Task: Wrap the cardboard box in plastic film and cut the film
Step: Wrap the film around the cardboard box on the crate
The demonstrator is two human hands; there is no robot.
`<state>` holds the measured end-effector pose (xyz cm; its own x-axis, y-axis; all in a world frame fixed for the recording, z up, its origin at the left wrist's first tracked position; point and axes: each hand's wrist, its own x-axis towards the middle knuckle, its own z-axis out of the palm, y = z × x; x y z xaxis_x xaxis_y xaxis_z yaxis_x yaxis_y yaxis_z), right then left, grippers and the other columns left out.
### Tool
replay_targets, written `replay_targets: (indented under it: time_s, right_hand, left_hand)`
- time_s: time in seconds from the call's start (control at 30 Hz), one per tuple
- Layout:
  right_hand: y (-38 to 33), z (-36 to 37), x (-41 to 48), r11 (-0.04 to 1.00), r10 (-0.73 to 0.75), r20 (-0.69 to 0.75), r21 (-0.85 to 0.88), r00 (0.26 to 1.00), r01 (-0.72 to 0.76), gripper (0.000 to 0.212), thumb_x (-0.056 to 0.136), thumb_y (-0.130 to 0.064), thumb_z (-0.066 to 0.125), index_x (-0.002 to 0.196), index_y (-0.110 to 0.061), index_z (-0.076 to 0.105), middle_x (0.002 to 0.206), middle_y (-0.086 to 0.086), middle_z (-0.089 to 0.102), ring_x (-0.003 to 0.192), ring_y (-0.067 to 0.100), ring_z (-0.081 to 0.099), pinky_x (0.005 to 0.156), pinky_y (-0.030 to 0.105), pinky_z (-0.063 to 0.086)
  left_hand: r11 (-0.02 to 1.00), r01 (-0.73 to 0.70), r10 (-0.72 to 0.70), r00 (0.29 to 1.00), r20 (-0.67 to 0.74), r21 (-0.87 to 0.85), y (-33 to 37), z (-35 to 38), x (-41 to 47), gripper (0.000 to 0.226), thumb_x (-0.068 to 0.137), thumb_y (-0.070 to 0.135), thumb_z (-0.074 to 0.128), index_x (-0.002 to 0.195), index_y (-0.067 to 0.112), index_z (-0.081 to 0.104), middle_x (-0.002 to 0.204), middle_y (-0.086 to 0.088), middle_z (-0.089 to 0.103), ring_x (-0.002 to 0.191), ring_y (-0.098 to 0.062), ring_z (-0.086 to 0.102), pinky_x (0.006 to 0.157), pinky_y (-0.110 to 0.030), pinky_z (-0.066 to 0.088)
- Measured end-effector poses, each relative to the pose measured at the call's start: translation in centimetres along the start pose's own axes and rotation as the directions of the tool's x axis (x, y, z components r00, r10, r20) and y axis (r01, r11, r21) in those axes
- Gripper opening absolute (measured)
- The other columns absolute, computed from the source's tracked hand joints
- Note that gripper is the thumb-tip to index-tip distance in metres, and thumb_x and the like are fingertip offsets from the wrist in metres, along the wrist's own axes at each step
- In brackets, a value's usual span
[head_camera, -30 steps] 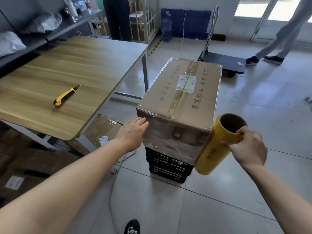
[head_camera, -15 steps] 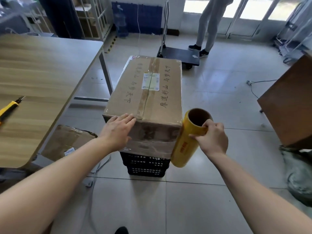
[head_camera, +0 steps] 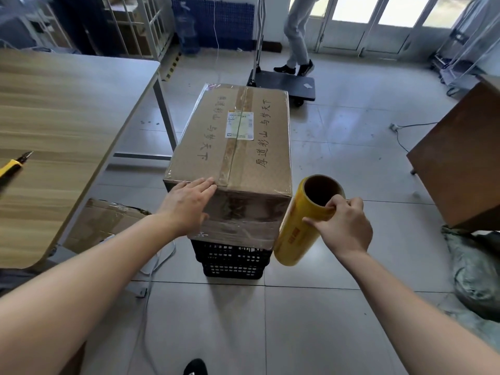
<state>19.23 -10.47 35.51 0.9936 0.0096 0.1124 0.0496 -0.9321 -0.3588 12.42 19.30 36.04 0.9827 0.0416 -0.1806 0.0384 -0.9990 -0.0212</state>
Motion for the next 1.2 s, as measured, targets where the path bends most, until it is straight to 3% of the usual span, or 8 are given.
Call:
replay_targets:
  time_s: [0.73,0.93,1.1,1.2]
  right_hand:
    - [-1.0,-0.5,-0.9,0.999,-0.029,-0.037,-0.046,0.999,0.028,0.062,0.053,-0.067,0.078,0.091,-0.021,0.063,0.094,0.005,0.054,0.067,0.018,0.046,0.057,0.024,0.036]
    - [-1.9,-0.8,-1.7,0.999,0.008,-0.029,-0.037,1.000,-0.009,0.056,0.062,-0.063,0.077,0.097,-0.021,0.065,0.098,0.007,0.055,0.070,0.019,0.045,0.060,0.025,0.036]
    - [-2.0,-1.9,-2.0,0.988,-0.042,0.013,-0.152,0.999,0.043,0.050,0.071,-0.064,0.069,0.099,-0.023,0.066,0.094,0.007,0.057,0.068,0.021,0.045,0.059,0.025,0.035]
    - [-2.2,-2.6,-1.8,0.953,-0.156,0.030,-0.257,0.987,0.159,0.043,0.076,-0.064,0.064,0.088,-0.023,0.063,0.080,0.002,0.057,0.064,0.020,0.046,0.053,0.022,0.031]
  left_hand:
    - [1.000,-0.021,0.021,0.999,0.025,-0.010,0.0,-0.3,-0.1,0.078,0.093,0.031,0.059,0.155,0.016,0.013,0.164,0.000,0.007,0.151,-0.015,0.009,0.122,-0.034,0.011]
    - [1.000,-0.020,0.020,0.999,0.032,-0.012,0.6,0.2,-0.8,0.083,0.091,0.032,0.060,0.155,0.013,0.010,0.164,-0.007,0.001,0.151,-0.020,0.004,0.123,-0.033,0.008]
    - [0.999,-0.021,0.022,1.000,0.010,-0.049,1.9,-0.1,-1.6,0.081,0.091,0.034,0.060,0.154,0.014,0.013,0.164,-0.009,0.002,0.151,-0.022,0.004,0.123,-0.036,0.011]
    - [0.995,-0.055,0.054,0.998,-0.013,-0.080,3.2,-0.4,-2.2,0.079,0.092,0.034,0.059,0.154,0.015,0.015,0.164,-0.008,0.004,0.151,-0.022,0.004,0.122,-0.037,0.012]
